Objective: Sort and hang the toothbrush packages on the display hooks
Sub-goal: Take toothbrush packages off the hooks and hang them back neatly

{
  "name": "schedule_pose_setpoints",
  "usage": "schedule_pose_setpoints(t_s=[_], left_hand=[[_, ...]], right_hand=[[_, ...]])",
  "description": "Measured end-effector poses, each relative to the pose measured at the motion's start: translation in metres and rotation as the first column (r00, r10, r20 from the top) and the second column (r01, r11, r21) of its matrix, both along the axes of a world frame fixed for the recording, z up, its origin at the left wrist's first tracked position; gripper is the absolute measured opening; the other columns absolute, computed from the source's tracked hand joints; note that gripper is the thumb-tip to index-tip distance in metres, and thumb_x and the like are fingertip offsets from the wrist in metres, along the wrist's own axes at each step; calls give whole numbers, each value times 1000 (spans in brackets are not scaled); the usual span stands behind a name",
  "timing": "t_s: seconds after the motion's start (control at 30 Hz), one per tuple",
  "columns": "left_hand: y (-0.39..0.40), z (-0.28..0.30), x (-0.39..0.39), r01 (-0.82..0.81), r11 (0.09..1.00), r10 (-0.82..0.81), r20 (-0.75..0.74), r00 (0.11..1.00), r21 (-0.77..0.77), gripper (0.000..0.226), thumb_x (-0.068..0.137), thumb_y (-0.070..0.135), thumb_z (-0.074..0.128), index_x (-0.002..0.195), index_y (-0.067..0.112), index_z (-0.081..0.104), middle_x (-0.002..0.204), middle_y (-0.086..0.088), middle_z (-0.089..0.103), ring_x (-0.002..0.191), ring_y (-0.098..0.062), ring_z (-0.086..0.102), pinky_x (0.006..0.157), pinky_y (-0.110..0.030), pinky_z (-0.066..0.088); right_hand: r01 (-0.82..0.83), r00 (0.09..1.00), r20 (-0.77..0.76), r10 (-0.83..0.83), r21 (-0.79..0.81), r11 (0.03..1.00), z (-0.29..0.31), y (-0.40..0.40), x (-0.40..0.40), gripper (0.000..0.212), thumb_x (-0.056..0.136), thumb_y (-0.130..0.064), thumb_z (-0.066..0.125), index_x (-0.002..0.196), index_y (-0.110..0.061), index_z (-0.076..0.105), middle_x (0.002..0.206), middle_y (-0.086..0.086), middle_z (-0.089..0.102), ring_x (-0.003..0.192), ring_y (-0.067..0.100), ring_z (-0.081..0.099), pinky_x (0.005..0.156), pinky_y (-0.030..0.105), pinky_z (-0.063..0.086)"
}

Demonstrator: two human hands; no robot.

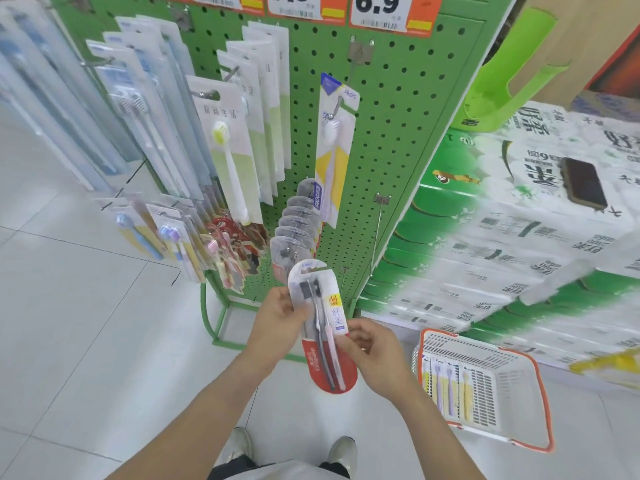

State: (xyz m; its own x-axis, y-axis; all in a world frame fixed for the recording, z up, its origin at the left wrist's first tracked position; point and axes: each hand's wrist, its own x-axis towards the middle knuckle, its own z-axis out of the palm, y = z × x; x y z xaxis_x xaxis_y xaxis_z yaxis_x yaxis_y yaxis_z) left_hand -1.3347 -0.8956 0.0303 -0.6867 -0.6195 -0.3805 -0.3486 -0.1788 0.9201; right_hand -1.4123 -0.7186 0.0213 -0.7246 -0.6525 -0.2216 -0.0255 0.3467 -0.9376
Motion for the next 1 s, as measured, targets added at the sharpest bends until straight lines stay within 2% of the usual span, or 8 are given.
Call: schedule_pose_setpoints(t_s=[0.1, 0.33, 0.43, 0.53, 0.63, 0.73, 0.87, 1.0], left_hand=[[-5, 8, -7, -21, 982, 28, 34, 999, -188, 32, 94, 9, 64, 120, 19, 48, 104, 4, 59, 92, -13, 60, 80, -21, 47], [-16, 31, -32, 13, 846, -21, -8, 1000, -533, 33, 93, 10, 60, 125, 10, 54, 121, 1, 55, 114, -15, 52, 97, -27, 38], [-11, 29, -45, 35, 767, -10, 42, 999, -641, 33, 91, 7, 61, 124, 8, 57, 124, -6, 54, 117, -21, 48, 96, -24, 33], [-4, 28, -53, 46, 677, 8, 69, 998, -735, 37, 86, 3, 62, 122, 6, 58, 124, -12, 52, 118, -30, 46, 102, -36, 37], [0, 28, -59, 23, 633, 51, 72, 996, -774, 41, 82, 16, 59, 122, 7, 60, 130, -15, 48, 122, -35, 47, 106, -48, 40], [0, 29, -66, 51, 594, 86, 127, 988, -803, 54, 82, 34, 51, 128, 7, 58, 139, -18, 47, 129, -37, 45, 109, -48, 38], [-6, 24, -76, 185, 537, 77, 266, 961, -823, 57, 89, 25, 67, 142, 11, 50, 156, -18, 35, 145, -39, 29, 117, -57, 29], [-12, 19, -84, 210, 528, 106, 309, 945, -823, 61, 92, 25, 65, 149, 16, 45, 161, -13, 29, 150, -38, 22, 120, -57, 25]], right_hand=[[92, 994, -67, -85, 102, 990, -11, 19, -15, 9, 92, -24, 74, 95, -32, 75, 81, -11, 76, 74, 5, 68, 70, 21, 51], [199, 959, -251, -132, 262, 944, -20, 64, -82, 19, 90, -9, 73, 84, -27, 73, 70, -20, 70, 64, -11, 62, 62, 7, 43], [197, 950, -291, -114, 274, 941, -21, 60, -108, 13, 91, -15, 72, 88, -26, 77, 70, -19, 69, 64, -8, 63, 59, 10, 43], [156, 950, -305, -65, 283, 946, -28, 48, -135, 13, 95, -20, 67, 95, -23, 80, 76, -8, 74, 69, 5, 67, 57, 12, 43], [98, 941, -338, 18, 321, 942, -38, 30, -160, 19, 100, -20, 60, 108, -17, 77, 94, 3, 77, 79, 22, 66, 63, 24, 42], [84, 936, -351, 23, 285, 955, -46, 13, -180, 20, 99, -18, 62, 112, -12, 76, 98, 3, 75, 84, 20, 65, 62, 12, 40], [79, 924, -381, 11, 218, 973, -48, -12, -195, 23, 95, -24, 70, 112, -11, 78, 104, 5, 78, 83, 12, 65, 81, 17, 46], [103, 934, -351, -61, 102, 989, -52, -30, -198, 24, 91, -25, 75, 109, -9, 78, 102, 3, 78, 77, 7, 66, 79, 11, 47]])
